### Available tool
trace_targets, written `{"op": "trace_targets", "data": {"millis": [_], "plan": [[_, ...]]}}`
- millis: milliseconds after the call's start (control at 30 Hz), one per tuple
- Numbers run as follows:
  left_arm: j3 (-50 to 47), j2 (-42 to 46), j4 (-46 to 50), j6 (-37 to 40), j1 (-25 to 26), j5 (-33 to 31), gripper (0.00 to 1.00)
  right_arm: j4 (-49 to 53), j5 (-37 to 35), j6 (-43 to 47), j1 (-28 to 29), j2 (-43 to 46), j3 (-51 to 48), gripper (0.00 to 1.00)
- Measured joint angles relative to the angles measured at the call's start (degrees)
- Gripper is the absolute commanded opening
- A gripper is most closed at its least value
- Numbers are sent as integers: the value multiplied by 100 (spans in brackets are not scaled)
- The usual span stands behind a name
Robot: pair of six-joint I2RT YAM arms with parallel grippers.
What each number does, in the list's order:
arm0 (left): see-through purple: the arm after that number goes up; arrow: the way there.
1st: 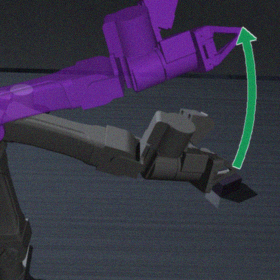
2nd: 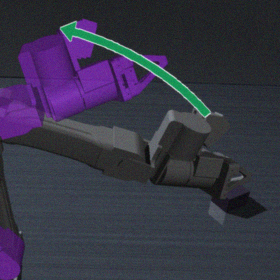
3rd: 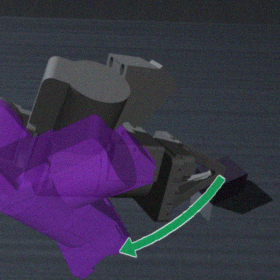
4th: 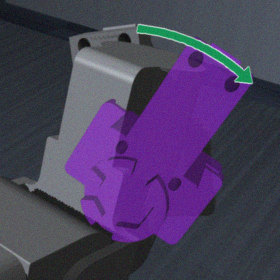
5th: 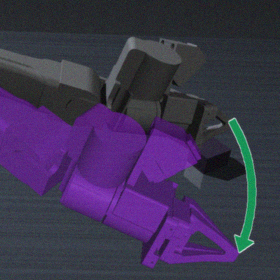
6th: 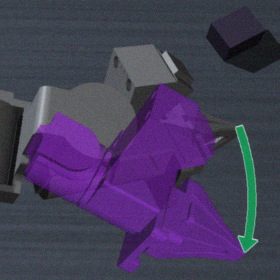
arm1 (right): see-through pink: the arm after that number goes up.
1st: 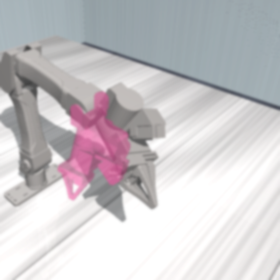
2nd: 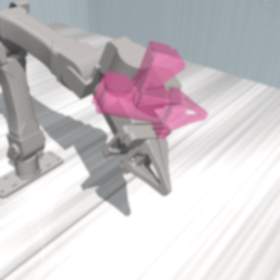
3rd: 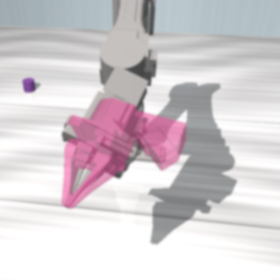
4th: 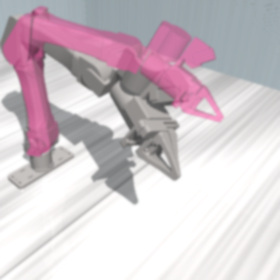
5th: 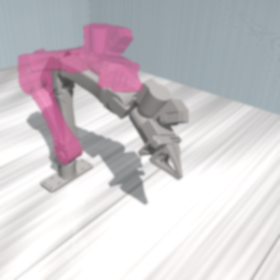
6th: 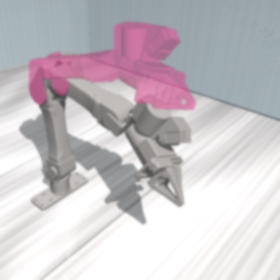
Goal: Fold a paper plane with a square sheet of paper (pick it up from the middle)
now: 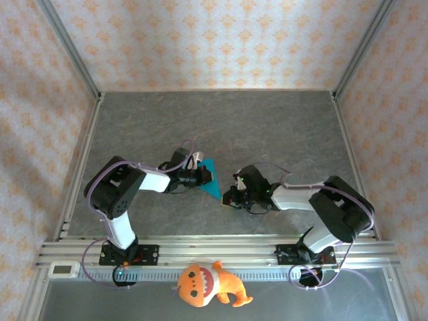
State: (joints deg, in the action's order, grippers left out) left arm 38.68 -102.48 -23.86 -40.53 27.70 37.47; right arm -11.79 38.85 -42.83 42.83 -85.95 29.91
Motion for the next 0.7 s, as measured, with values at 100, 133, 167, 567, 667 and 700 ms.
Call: {"op": "trace_targets", "data": {"millis": [100, 133, 167, 567, 667, 700], "plan": [[-15, 0, -37, 0, 0, 2, 0, 31, -4, -24, -2, -22, 284, 0], [-17, 0, -44, 0, 0, 2, 0, 33, -11, -24, -2, -103, 411, 0], [-22, 2, -50, 0, 0, 2, 0, 24, -24, -28, -4, -214, 549, 0], [-55, 2, -120, -13, -11, 15, 0, 22, -190, -44, -59, -1707, 1567, 0], [-66, 2, -144, -24, -11, 39, 0, -306, -181, -44, -66, -1644, 1311, 0], [-85, 2, -170, -42, -9, 79, 0, -433, -184, -44, -66, -1591, 1189, 0]]}}
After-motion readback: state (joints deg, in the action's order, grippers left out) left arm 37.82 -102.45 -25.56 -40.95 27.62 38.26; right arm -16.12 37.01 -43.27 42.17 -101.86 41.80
